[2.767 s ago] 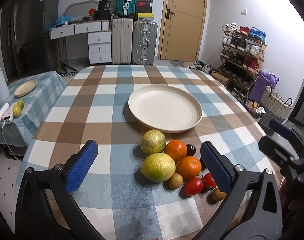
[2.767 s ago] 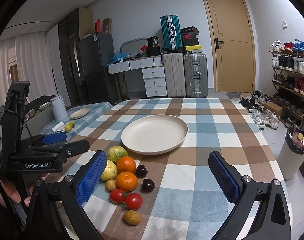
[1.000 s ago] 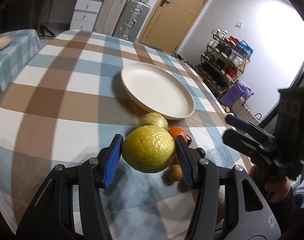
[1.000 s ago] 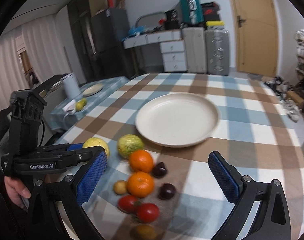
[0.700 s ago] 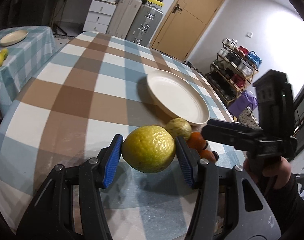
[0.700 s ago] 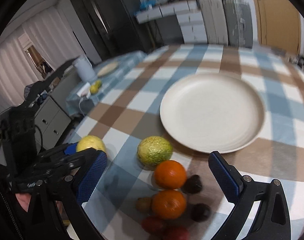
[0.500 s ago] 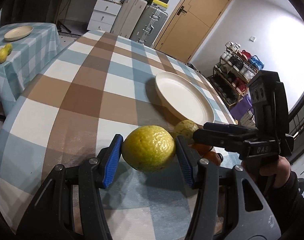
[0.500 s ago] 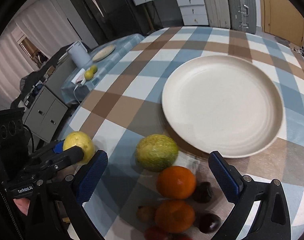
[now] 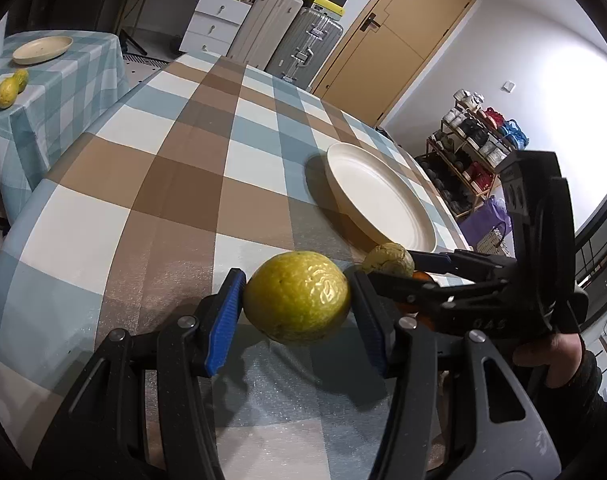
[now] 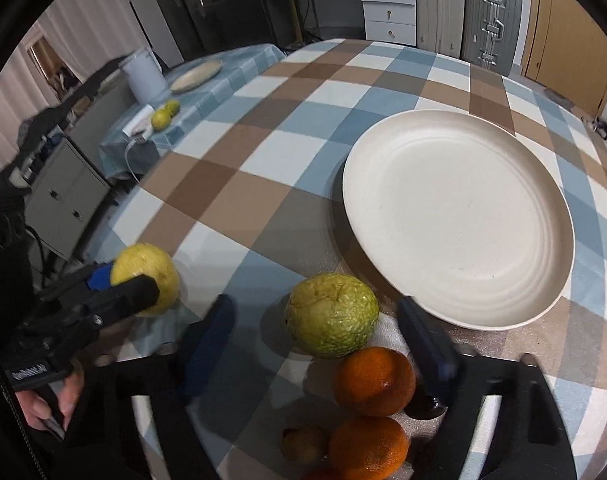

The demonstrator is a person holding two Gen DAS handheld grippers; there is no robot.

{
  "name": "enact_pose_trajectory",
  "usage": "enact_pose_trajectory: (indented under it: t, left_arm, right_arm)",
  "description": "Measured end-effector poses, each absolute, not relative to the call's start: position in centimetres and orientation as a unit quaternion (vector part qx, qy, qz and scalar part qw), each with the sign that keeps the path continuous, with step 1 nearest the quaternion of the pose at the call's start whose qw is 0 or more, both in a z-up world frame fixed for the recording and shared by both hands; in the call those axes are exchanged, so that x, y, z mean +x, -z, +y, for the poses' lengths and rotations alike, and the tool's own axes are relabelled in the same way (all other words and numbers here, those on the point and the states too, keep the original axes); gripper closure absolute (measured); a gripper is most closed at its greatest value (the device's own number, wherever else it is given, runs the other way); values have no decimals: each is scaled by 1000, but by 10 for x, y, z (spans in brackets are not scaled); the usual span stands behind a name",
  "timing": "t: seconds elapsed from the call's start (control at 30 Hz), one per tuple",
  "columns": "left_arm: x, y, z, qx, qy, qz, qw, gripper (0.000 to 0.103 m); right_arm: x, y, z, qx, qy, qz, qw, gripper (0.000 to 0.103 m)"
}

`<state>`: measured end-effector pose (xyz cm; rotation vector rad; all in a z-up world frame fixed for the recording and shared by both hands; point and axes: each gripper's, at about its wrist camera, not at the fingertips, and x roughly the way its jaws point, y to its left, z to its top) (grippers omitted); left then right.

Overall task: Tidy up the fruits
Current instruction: 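Lift the yellow citrus with the left tool while the right tool grasps the green citrus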

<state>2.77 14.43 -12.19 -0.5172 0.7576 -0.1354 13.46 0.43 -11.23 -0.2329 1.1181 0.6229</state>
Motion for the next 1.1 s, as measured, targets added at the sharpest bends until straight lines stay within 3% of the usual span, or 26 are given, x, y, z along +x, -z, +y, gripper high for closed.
enact_pose_trajectory:
  t: [0.1, 0.17, 0.2, 0.37, 0.63, 1.1]
  left_arm:
    - [28, 122, 145, -249, 65, 364, 895, 52]
    - [28, 123, 145, -251, 65, 366, 894, 52]
    - [28, 123, 145, -250, 65, 366, 894, 52]
    - [30, 121, 145, -246, 64, 365, 896, 52]
    - [45, 110, 136, -228, 62, 367, 900, 52]
    - [158, 58, 86, -170, 98, 355, 914, 52]
  right_arm:
    - [131, 115, 10, -130, -282, 516, 798, 31]
    - [129, 116, 13, -148, -277, 511, 800, 47]
    - [128, 117, 14, -156, -275, 508, 801, 50]
    - [130, 117, 11, -150, -279, 503, 804, 52]
    - [134, 87, -14, -49, -330, 454, 826, 52]
    - [185, 48, -102, 71, -341, 388, 853, 52]
